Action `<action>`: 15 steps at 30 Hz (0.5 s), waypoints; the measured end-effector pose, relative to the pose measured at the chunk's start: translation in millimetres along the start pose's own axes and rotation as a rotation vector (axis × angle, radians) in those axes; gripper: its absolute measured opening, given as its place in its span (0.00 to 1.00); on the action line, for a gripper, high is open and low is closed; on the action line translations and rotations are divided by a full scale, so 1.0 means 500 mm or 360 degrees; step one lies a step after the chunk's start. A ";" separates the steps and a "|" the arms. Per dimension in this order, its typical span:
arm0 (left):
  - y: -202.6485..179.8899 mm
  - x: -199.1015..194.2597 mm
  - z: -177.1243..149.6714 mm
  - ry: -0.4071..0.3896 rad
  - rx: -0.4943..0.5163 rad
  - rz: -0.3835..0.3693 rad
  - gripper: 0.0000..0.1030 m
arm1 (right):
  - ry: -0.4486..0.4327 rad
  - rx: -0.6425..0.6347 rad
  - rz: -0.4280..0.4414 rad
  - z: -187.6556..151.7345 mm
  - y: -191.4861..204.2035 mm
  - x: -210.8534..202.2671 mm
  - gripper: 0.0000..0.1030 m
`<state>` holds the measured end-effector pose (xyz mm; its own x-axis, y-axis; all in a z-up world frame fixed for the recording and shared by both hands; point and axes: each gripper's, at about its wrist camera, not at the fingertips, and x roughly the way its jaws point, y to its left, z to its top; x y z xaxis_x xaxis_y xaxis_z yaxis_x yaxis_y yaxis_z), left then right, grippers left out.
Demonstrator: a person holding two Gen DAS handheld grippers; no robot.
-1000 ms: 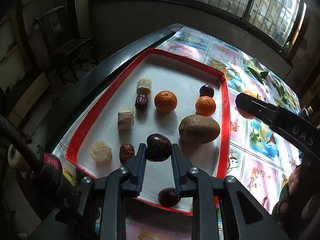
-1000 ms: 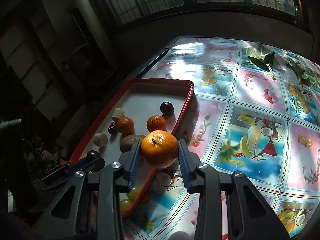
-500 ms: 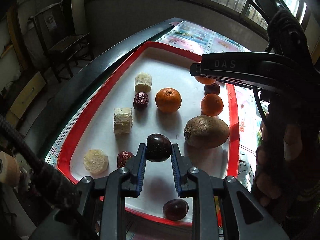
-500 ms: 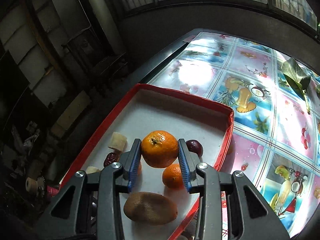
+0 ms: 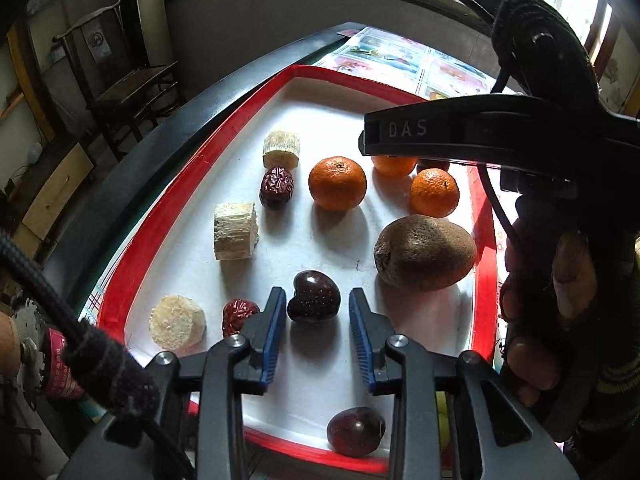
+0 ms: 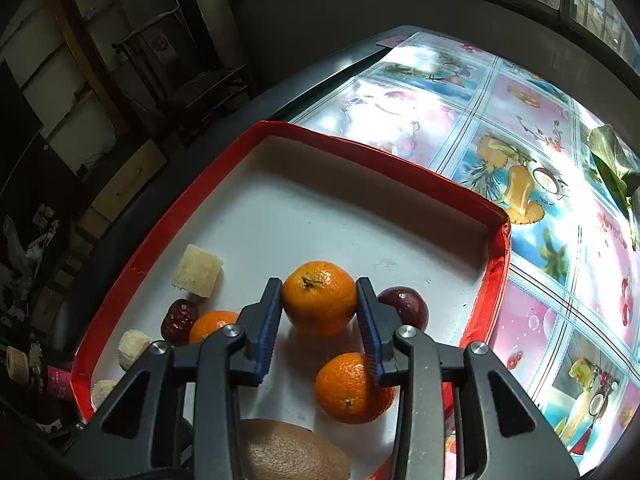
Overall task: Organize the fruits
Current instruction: 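Lower the plum and orange into the red tray and open both tools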
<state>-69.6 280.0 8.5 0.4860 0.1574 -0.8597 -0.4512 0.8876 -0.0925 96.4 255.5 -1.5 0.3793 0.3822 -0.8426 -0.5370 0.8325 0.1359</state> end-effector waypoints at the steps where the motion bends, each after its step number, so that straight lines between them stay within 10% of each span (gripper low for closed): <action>1: 0.001 -0.006 -0.002 -0.0018 -0.0006 0.0006 0.56 | -0.0003 0.0007 0.0015 -0.001 -0.002 -0.003 0.42; 15: -0.010 -0.093 -0.067 -0.0157 0.0026 0.0024 0.72 | -0.0200 -0.0198 0.0138 -0.085 0.001 -0.123 0.62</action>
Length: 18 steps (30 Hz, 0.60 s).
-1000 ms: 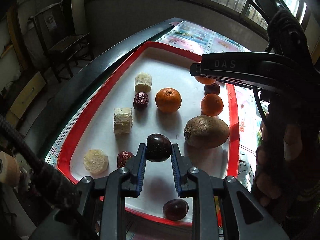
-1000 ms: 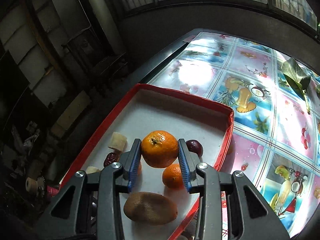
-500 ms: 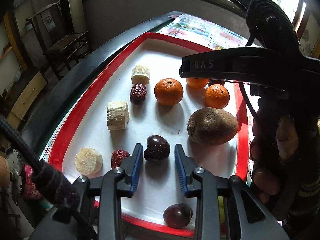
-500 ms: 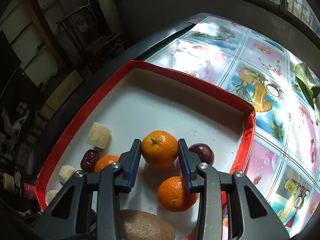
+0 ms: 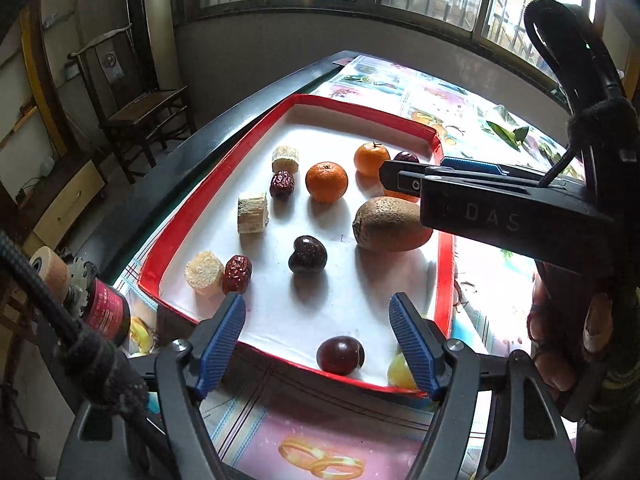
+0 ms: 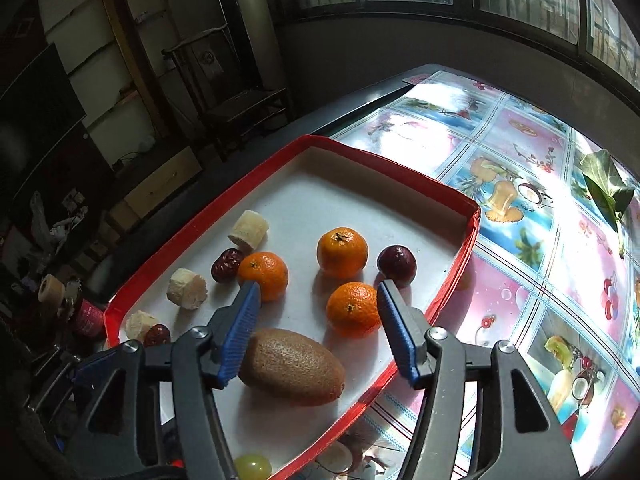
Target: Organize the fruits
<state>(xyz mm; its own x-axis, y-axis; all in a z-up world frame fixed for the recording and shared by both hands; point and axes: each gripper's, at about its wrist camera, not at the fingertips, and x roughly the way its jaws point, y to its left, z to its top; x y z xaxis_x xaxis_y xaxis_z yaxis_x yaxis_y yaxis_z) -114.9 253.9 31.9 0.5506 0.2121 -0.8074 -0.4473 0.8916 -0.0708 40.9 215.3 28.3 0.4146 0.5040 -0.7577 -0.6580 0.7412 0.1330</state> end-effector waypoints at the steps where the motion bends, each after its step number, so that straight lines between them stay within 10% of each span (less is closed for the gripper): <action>1: 0.000 -0.004 -0.004 -0.0003 0.0002 0.0002 0.72 | -0.0013 -0.0021 0.0000 -0.007 0.002 -0.009 0.63; 18: 0.016 -0.068 -0.089 -0.0006 0.0017 0.0078 0.76 | -0.0072 -0.0292 0.0307 -0.105 -0.023 -0.112 0.74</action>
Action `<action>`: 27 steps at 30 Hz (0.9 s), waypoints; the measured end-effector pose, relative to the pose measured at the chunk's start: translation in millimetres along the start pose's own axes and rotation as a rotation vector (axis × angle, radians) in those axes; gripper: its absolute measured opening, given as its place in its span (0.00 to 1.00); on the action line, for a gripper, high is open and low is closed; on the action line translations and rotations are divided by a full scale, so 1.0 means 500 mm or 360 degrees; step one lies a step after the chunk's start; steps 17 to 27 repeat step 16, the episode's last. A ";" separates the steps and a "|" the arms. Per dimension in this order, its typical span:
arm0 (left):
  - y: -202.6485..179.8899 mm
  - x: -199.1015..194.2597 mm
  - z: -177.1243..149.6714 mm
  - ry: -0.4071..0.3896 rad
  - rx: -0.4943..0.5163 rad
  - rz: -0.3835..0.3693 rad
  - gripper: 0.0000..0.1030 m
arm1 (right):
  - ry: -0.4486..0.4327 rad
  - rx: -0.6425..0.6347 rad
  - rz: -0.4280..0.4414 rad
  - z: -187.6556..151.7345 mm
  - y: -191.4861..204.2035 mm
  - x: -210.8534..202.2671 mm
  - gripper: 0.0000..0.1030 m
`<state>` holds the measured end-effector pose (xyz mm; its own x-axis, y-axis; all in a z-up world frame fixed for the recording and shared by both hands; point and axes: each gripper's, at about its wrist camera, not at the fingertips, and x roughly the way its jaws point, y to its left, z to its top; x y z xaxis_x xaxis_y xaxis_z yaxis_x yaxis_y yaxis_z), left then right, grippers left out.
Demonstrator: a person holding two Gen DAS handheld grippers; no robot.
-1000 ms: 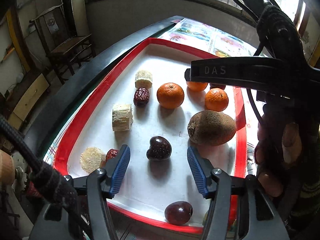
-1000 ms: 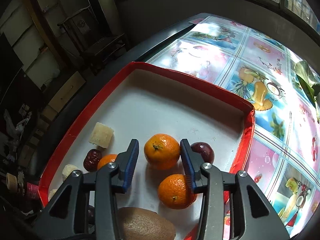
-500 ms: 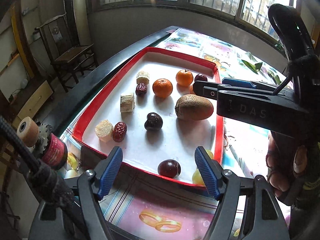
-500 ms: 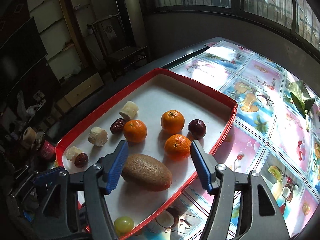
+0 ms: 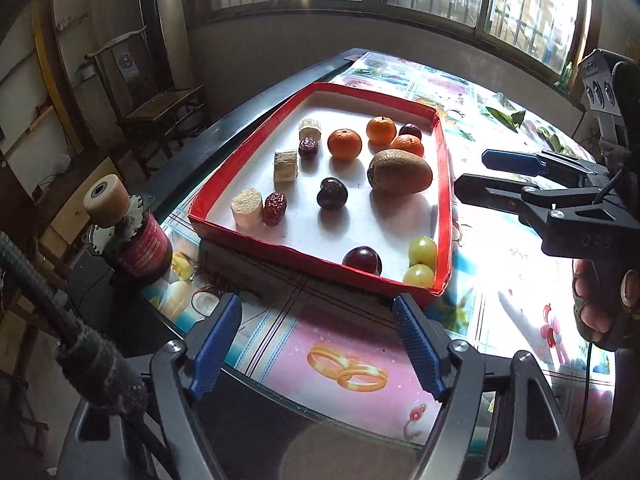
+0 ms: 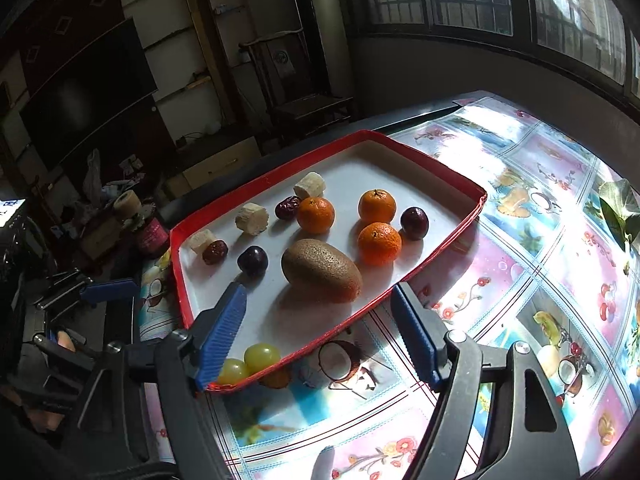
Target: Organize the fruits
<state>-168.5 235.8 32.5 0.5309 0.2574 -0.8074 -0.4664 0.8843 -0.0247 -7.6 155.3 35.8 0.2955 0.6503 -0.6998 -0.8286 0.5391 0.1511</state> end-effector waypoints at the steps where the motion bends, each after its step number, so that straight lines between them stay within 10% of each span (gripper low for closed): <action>1: 0.000 -0.003 -0.003 0.0000 0.0002 -0.0006 0.76 | 0.0002 -0.0038 0.0008 -0.004 0.003 -0.003 0.75; 27: 0.008 -0.042 -0.034 -0.0024 -0.0016 -0.0037 0.76 | 0.0145 -0.0331 0.0075 -0.062 0.078 0.003 0.77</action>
